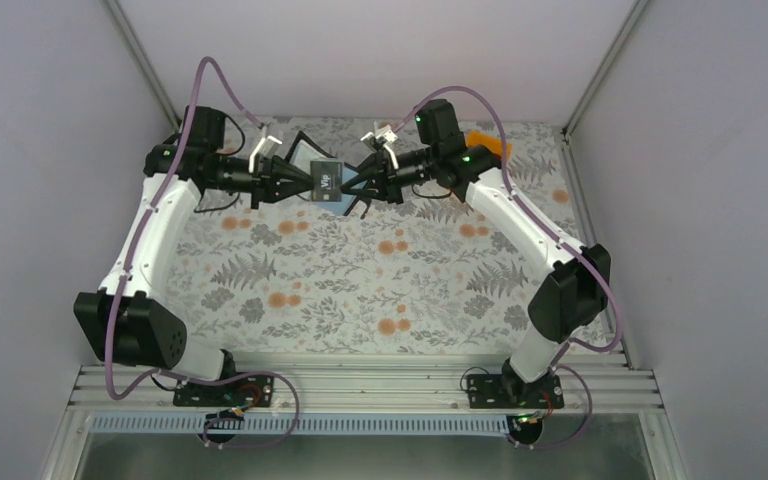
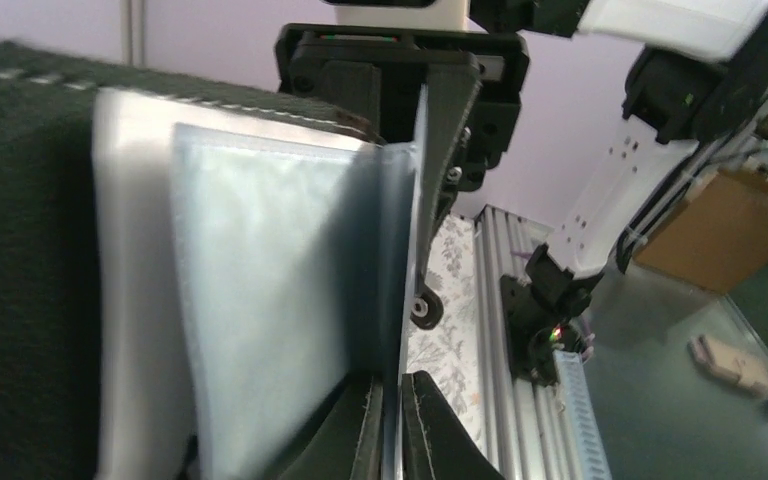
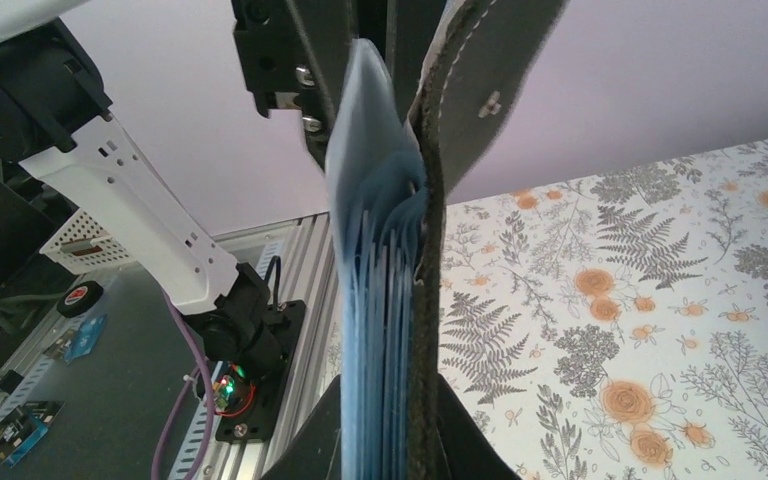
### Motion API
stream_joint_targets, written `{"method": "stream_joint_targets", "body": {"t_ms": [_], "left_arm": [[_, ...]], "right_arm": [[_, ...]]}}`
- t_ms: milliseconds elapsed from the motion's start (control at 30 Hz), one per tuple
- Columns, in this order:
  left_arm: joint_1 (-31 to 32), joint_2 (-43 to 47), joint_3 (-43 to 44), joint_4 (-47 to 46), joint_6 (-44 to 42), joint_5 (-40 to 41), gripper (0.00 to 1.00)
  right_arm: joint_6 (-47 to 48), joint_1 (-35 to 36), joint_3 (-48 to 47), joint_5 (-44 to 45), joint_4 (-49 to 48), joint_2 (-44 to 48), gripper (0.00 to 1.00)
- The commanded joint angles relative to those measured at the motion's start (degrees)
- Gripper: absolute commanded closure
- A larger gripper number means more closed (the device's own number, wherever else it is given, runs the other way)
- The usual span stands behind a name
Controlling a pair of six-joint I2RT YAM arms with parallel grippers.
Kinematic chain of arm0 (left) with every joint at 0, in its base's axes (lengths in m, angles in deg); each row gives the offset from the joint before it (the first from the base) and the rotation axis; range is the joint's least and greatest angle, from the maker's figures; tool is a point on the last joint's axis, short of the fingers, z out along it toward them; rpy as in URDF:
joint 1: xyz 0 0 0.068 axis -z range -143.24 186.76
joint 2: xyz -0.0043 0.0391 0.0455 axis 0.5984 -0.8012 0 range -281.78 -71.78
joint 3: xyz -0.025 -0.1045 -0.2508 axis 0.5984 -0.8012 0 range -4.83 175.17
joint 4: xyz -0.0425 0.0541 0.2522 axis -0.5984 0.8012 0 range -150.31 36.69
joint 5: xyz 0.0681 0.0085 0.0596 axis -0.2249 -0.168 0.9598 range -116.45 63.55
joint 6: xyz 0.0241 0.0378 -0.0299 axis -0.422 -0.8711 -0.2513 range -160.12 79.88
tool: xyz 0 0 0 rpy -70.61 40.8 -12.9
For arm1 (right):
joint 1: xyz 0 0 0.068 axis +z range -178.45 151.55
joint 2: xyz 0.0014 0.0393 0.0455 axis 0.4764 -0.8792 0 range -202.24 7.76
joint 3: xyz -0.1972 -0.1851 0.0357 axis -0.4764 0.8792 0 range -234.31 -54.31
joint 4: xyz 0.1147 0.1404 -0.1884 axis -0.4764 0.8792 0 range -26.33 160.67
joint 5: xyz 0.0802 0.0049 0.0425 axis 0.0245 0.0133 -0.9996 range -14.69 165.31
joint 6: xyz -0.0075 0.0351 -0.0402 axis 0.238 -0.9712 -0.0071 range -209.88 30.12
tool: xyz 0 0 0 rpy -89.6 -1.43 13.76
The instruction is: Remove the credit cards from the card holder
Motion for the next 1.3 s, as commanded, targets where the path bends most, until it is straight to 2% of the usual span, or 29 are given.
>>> {"method": "stream_joint_targets", "body": {"t_ms": [0, 200, 333, 567, 667, 733, 833, 900, 1067, 1167, 1267], "left_arm": [[0.4, -1.1, 0.6, -2.3, 0.5, -1.0, 0.97], [-0.3, -0.7, 0.6, 0.4, -2.1, -2.9, 0.97], [-5.0, 0.4, -0.5, -0.7, -1.5, -3.6, 0.98], [-7.8, 1.7, -3.2, -1.9, -1.3, -0.6, 0.98], [-8.9, 2.0, -3.5, -1.4, -1.5, 1.4, 0.98], [-10.1, 1.8, -3.5, -0.6, -2.7, 5.5, 0.98], [-9.6, 0.6, -3.7, 1.1, -5.9, 19.8, 0.98], [-6.6, -0.6, -4.5, 2.1, -8.0, 30.7, 0.98], [-0.1, -9.9, -2.2, 7.6, -14.7, 46.9, 0.98], [3.9, -14.7, -1.0, 6.6, -13.5, 58.1, 0.98], [7.6, -17.6, -1.2, 8.0, -16.6, 61.1, 0.97]], "right_arm": [[0.6, -0.1, -2.1, -3.0, -0.1, 0.4, 0.96], [2.0, -0.4, -1.7, -1.9, 1.1, 0.6, 0.96], [1.6, -2.8, 0.1, -1.8, 1.0, 0.6, 0.96], [0.6, -4.2, 0.4, -1.5, 1.3, -0.8, 0.96], [-0.2, -4.6, 0.8, 1.4, 1.1, -1.2, 0.96], [-4.5, -6.0, 1.1, 6.3, -0.8, -1.4, 0.96], [-12.8, -11.7, 0.3, 14.1, -2.3, -2.4, 0.96], [-17.3, -16.0, 0.1, 15.8, -2.7, -2.6, 0.96], [-21.5, -19.9, -1.9, 30.6, 1.1, -2.3, 0.96], [-21.8, -19.9, -1.5, 32.1, 2.5, -2.0, 0.96], [-21.7, -19.9, -0.7, 31.2, 2.9, -1.8, 0.96]]}}
